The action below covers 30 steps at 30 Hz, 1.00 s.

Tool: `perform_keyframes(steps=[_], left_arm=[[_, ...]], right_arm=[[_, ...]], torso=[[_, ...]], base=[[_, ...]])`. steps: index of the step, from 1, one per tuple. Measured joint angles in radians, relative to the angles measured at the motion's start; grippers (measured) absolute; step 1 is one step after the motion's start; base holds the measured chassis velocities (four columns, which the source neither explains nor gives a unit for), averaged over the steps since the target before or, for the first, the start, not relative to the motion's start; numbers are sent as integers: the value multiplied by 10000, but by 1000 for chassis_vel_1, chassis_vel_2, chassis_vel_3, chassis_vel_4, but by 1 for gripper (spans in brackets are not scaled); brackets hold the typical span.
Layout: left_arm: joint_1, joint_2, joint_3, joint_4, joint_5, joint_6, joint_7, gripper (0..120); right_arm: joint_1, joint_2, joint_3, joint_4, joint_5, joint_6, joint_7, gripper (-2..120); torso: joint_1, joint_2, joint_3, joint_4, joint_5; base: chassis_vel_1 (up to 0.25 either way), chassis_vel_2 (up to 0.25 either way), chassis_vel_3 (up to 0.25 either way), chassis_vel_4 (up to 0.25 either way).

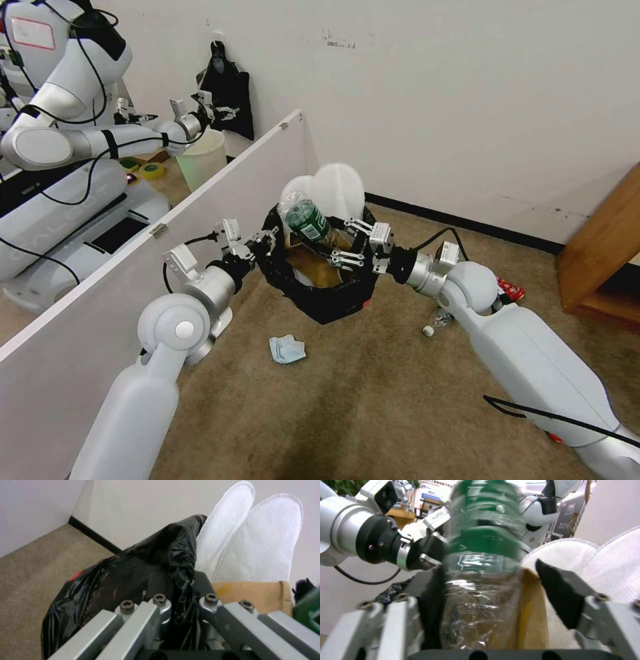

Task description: Pick up the trash bin, then pick up the garbage from the floor and place it into the trash bin.

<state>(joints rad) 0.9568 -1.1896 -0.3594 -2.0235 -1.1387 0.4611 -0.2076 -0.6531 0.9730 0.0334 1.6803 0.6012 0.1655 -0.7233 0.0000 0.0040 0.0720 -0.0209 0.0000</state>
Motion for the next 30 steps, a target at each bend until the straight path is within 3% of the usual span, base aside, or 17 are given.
perform_keyframes(steps=[8, 30], left_arm=[[-37, -13, -56, 116, 45, -65, 10, 4], [-250, -14, -199, 368, 55, -197, -117, 4]], right_arm=[[8, 3, 24, -3, -35, 24, 7, 99], [14, -153, 514, 226, 231, 120, -45, 100]], torso=[[0, 0, 0, 0, 0], [0, 0, 0, 0, 0]], base=[[0, 0, 0, 0], [0, 0, 0, 0]])
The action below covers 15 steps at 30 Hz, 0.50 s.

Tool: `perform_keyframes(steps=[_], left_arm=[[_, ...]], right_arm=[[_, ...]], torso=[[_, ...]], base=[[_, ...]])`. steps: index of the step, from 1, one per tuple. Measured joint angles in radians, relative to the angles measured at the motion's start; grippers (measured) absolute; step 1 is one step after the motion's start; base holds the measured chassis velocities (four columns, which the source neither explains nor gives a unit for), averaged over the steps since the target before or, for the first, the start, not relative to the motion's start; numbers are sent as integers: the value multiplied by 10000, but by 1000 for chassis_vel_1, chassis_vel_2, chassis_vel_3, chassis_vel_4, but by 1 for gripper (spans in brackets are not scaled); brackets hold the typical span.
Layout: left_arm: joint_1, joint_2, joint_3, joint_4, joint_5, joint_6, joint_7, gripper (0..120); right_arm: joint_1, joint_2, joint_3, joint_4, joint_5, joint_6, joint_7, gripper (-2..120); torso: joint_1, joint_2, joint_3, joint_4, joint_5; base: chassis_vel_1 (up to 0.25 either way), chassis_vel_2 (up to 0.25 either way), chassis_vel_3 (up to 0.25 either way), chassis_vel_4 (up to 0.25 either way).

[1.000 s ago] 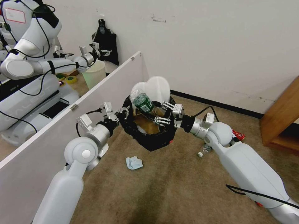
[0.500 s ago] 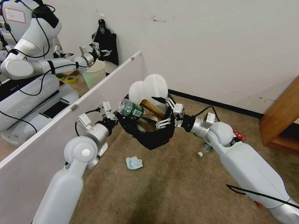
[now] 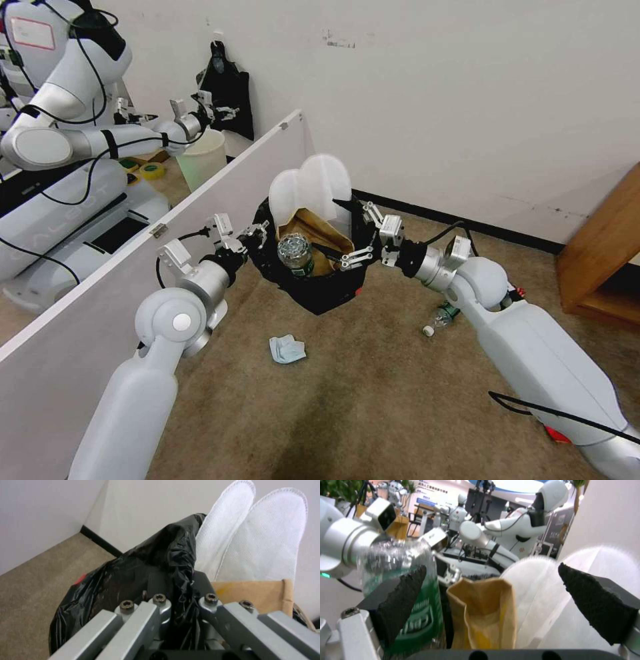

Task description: Pick up the trash bin, then pick up the garbage from the floor and place it into the trash bin.

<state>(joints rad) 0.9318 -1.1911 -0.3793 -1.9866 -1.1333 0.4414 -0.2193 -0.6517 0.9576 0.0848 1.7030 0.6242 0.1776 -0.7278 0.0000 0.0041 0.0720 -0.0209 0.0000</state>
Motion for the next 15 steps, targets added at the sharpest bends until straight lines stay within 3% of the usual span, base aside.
perform_keyframes(steps=[15], left_arm=[[178, 110, -148, -181, -39, -1, -34, 4]], right_arm=[[199, -137, 568, 596, 516, -86, 408, 100]], torso=[[0, 0, 0, 1, 0]], base=[[0, 0, 0, 0]])
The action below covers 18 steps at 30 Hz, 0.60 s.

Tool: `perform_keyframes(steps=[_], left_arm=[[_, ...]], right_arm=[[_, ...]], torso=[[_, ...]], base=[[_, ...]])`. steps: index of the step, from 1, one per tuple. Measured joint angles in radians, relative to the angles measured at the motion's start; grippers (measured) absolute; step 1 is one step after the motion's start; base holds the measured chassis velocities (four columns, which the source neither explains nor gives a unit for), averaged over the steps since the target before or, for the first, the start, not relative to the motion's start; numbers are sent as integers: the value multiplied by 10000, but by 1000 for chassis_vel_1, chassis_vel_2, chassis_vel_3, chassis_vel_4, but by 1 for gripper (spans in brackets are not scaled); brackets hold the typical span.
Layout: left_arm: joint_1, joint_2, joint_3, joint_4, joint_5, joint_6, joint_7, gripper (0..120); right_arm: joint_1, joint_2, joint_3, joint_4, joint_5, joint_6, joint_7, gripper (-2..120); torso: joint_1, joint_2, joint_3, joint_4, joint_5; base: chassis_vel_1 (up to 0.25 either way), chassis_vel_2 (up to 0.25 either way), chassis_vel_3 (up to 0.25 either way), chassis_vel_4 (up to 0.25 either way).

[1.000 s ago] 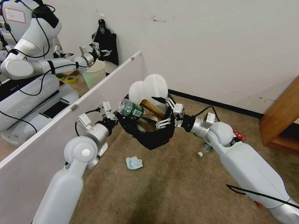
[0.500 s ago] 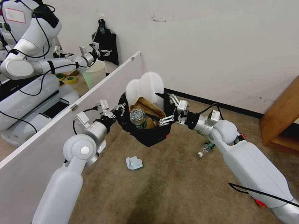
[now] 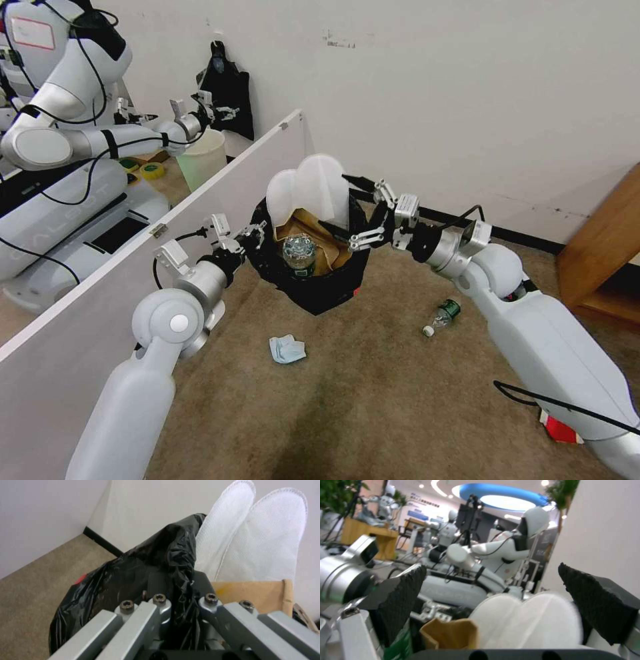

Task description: Pick up the trash bin, then pick up the garbage from the floor and place it into the trash bin.

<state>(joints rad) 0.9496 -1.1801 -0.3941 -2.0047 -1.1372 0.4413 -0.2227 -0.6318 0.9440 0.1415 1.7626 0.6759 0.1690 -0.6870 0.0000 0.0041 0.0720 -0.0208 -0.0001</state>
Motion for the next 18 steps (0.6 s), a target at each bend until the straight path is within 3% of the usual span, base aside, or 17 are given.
perform_keyframes(steps=[5, 18], left_arm=[[20, 83, -141, -99, -51, 0, 0, 4], [73, 262, -323, -370, -248, 0, -113, 4]], right_arm=[[-161, -205, 325, 490, 144, -166, 1123, 100], [-446, -432, 1207, 629, 120, -563, 2333, 100]], torso=[[0, -1, 0, -1, 1], [0, 0, 0, 0, 1]], base=[[0, 0, 0, 0], [0, 0, 0, 0]])
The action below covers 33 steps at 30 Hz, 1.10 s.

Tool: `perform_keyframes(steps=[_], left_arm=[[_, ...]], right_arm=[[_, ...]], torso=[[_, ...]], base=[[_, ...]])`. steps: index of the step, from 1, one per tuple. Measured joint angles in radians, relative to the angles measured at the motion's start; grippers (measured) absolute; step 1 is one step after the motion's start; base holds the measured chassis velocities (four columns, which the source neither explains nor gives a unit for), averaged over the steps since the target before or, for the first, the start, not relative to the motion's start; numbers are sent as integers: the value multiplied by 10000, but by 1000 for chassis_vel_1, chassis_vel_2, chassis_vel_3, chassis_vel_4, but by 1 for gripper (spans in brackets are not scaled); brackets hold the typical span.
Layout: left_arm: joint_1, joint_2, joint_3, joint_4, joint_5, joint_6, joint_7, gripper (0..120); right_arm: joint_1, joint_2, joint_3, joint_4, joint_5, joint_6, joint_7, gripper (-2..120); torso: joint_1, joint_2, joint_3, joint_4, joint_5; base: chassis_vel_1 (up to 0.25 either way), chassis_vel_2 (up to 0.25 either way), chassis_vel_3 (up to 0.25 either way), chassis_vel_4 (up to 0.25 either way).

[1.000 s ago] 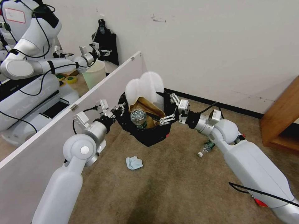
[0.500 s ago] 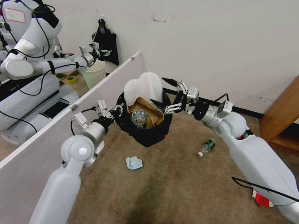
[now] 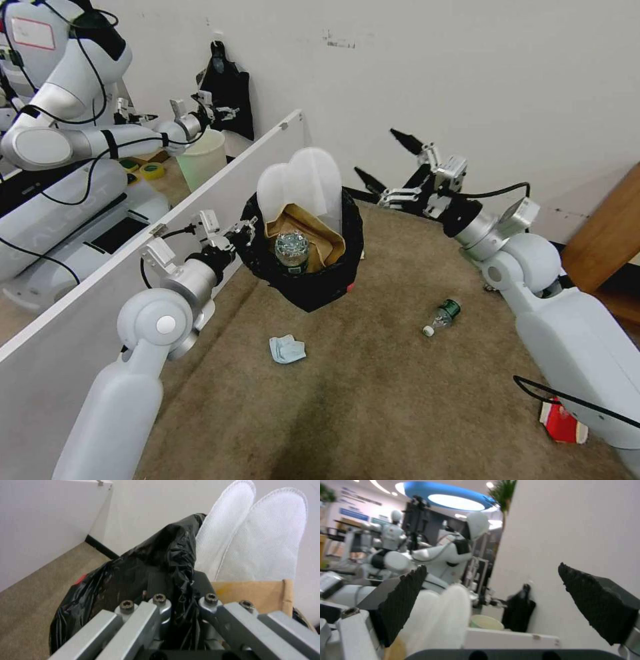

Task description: Pick up the trash bin, then pick up the garbage from the floor and place it into the trash bin.

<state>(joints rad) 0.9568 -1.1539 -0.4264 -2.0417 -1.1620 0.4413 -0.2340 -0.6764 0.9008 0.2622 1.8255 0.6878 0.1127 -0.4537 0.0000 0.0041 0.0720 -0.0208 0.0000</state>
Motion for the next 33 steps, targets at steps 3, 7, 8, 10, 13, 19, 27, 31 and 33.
perform_keyframes(steps=[3, 7, 8, 10, 13, 19, 27, 31, 33], left_arm=[[20, 11, -36, -59, -37, 7, -29, 4], [38, 22, -59, -104, -59, 12, -50, 4], [49, 30, -80, -130, -74, 14, -61, 4], [54, 40, -103, -151, -88, 16, -67, 4], [55, 41, -126, -155, -93, 17, -74, 4], [81, 49, -156, -175, -102, 19, -75, 4], [41, 40, -166, -175, -104, 20, -76, 4], [19, 28, -161, -151, -104, 21, -76, 4], [23, 30, -163, -145, -103, 22, -76, 4]], right_arm=[[-134, -41, 114, 19, -72, -200, 285, 100], [-230, -62, 166, 20, -157, -334, 455, 100], [-290, -71, 177, 7, -211, -405, 529, 100], [-380, -76, 177, -41, -307, -488, 624, 100], [-495, -68, 176, -141, -476, -537, 691, 100], [-718, -111, 232, -272, -623, -560, 734, 100], [-788, -89, 306, -339, -664, -565, 818, 100], [-656, -28, 442, -343, -611, -565, 819, 100], [-660, -33, 466, -342, -608, -565, 804, 100]], torso=[[0, 0, 0, 0, 0], [0, 0, 0, -1, 0], [0, 0, 0, -1, 0], [0, 0, 0, 0, 0], [0, 0, 0, 0, 0], [0, 0, 0, 0, 0], [0, 0, 0, -1, 0], [0, 0, 0, 0, -1], [0, 0, 0, 0, -1]], base=[[0, 0, 0, 0], [0, 0, 0, 0], [0, 0, 0, 0], [0, 0, 0, 0], [0, 0, 0, 0], [0, 0, 0, 0], [0, 0, 0, 0], [0, 0, 0, 0], [0, 0, 0, 0]])
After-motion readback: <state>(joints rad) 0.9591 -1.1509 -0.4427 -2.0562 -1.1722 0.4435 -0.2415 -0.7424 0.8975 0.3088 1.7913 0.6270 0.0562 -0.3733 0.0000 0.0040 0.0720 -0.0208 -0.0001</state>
